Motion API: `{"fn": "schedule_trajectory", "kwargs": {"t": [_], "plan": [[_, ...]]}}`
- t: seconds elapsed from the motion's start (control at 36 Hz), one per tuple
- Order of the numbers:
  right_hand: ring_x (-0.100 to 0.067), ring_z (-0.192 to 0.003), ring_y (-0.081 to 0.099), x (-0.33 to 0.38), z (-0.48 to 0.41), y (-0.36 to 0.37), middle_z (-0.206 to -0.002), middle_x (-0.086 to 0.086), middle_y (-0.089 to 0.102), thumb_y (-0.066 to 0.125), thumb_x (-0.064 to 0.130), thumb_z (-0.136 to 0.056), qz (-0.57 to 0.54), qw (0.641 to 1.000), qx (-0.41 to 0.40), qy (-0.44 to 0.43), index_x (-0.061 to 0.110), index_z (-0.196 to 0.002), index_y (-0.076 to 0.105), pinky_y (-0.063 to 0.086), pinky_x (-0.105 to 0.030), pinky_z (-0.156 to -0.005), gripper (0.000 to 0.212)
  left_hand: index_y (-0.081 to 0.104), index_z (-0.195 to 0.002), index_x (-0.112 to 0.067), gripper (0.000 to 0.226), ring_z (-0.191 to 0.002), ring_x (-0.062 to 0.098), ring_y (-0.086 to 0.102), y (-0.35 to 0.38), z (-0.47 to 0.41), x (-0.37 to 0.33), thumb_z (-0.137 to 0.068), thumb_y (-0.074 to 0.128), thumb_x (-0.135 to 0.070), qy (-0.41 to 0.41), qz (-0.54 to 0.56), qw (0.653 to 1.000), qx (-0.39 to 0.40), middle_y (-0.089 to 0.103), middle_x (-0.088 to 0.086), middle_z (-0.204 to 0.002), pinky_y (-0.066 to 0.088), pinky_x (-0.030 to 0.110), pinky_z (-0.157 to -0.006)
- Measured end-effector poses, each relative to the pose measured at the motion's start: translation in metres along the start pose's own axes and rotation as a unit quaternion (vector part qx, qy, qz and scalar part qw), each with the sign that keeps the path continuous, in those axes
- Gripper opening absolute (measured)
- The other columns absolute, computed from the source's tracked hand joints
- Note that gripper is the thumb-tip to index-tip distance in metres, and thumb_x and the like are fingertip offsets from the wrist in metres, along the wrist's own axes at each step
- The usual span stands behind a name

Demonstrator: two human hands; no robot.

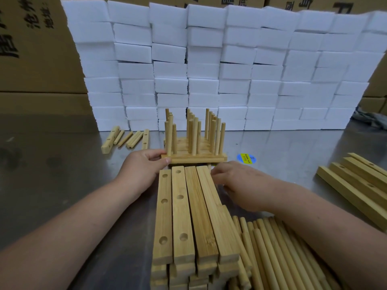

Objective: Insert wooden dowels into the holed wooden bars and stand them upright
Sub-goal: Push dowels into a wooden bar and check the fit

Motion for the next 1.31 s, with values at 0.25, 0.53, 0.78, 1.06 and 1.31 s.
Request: {"fn": "schedule_trajectory", "kwargs": {"t": [0.25, 0.53, 0.78, 1.06, 1.31], "plan": [[-0.014, -0.118, 0.046, -0.002, 0.000, 0.002, -0.127, 0.009, 0.049, 0.044, 0.011, -0.090, -0.055, 0.998, 0.008, 0.026, 0.028, -0.117, 0.055, 0.039, -0.030, -0.096, 0.033, 0.064, -0.115, -0.018, 0.032, -0.088, 0.005, 0.060, 0.002, -0.001, 0.001, -0.083, 0.067, -0.018, -0.005, -0.004, 1.000, 0.006, 0.067, -0.002, -0.098, 0.043, 0.025, -0.082], [-0.013, -0.125, 0.035, 0.004, 0.001, -0.006, -0.136, 0.007, 0.043, 0.047, 0.021, -0.093, 0.002, 1.000, -0.012, -0.009, 0.026, -0.113, 0.062, 0.030, -0.025, -0.099, 0.025, 0.066, -0.113, -0.020, 0.029, -0.077, -0.004, 0.057, 0.001, -0.003, 0.003, -0.084, 0.067, -0.018, 0.002, -0.011, 1.000, -0.005, 0.061, -0.019, -0.079, 0.040, 0.015, -0.065], [-0.013, -0.113, 0.043, -0.007, 0.002, -0.007, -0.119, 0.005, 0.052, 0.043, 0.022, -0.094, -0.020, 0.999, -0.001, 0.043, 0.028, -0.111, 0.062, 0.036, -0.025, -0.086, 0.027, 0.065, -0.116, -0.022, 0.031, -0.087, 0.008, 0.059, 0.002, -0.007, 0.003, -0.085, 0.065, -0.022, 0.028, -0.105, 0.994, -0.006, 0.062, -0.015, -0.087, 0.044, 0.028, -0.081], [-0.016, -0.112, 0.045, -0.029, 0.001, -0.002, -0.118, 0.005, 0.054, 0.041, 0.030, -0.095, -0.010, 0.995, -0.022, 0.096, 0.036, -0.113, 0.062, 0.038, -0.029, -0.089, 0.029, 0.060, -0.119, -0.026, 0.035, -0.085, 0.012, 0.056, 0.008, -0.018, 0.010, -0.085, 0.064, -0.030, 0.034, -0.223, 0.974, 0.003, 0.062, -0.006, -0.095, 0.038, 0.027, -0.068], [-0.020, -0.114, 0.043, -0.034, 0.002, -0.003, -0.120, 0.001, 0.053, 0.038, 0.034, -0.096, 0.021, 0.991, -0.019, 0.127, 0.037, -0.115, 0.061, 0.038, -0.033, -0.090, 0.031, 0.060, -0.114, -0.020, 0.026, -0.082, 0.015, 0.050, 0.022, -0.039, 0.015, -0.089, 0.059, -0.027, -0.018, -0.327, 0.943, 0.060, 0.052, -0.011, -0.081, 0.035, 0.026, -0.071]]}}
Point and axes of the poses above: each hand's wrist, its own z-axis away from the middle knuckle, its own y-axis out of the palm, x = y × z, the point moved 9 cm from there along -z, towards the middle knuckle
